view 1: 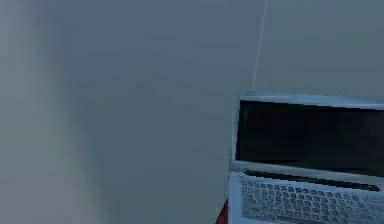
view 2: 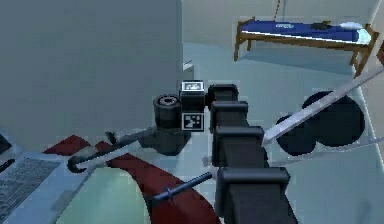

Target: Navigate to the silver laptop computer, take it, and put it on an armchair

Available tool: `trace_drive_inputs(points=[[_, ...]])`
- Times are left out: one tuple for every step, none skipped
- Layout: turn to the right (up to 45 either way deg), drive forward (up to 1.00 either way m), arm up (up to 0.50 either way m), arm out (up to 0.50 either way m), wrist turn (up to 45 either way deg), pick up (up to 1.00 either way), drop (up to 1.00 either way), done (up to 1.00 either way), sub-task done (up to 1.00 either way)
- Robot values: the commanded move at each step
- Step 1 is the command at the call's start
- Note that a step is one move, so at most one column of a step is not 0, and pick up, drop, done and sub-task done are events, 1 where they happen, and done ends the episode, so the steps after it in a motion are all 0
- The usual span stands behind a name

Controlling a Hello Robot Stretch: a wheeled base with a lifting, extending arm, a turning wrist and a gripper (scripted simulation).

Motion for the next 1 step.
trace_drive_inputs(points=[[0.0, 0.0, -0.5, 0.0, 0.0, 0.0, 0.0, 0.0, 0.0]])
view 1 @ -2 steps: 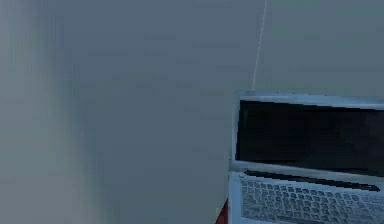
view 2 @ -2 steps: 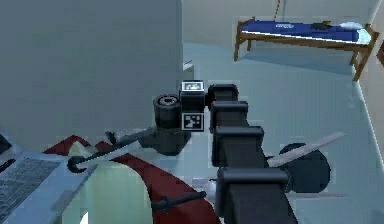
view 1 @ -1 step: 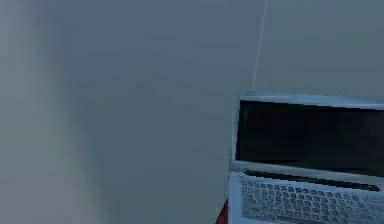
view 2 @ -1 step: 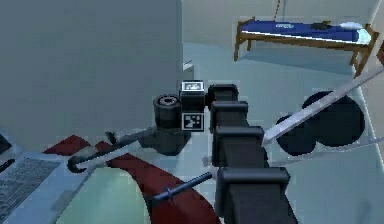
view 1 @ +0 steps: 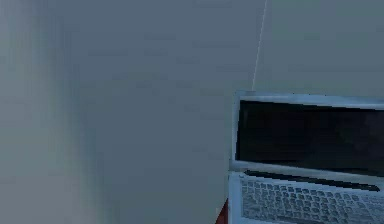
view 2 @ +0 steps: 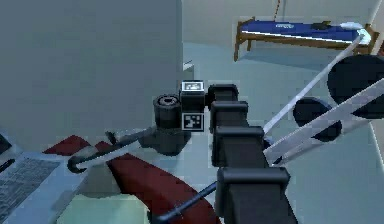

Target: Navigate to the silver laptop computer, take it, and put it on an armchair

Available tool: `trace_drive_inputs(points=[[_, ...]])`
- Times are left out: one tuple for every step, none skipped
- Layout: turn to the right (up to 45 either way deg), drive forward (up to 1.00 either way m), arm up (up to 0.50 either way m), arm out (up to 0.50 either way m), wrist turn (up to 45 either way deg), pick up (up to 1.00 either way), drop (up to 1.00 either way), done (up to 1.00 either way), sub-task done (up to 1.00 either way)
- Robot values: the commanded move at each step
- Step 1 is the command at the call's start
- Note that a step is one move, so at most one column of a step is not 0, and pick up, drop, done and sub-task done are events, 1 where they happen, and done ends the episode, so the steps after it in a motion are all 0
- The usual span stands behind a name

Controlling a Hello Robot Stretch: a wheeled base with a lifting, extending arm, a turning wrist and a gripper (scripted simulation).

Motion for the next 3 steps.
trace_drive_inputs(points=[[0.0, 0.0, 0.0, 0.0, 0.0, 0.0, 1.0, 0.0, 0.0], [0.0, 0.0, 0.0, -0.1, 0.0, 0.0, 0.0, 0.0, 0.0], [0.0, 0.0, 0.0, 0.0, 0.0, 0.0, 0.0, 1.0, 0.0]])
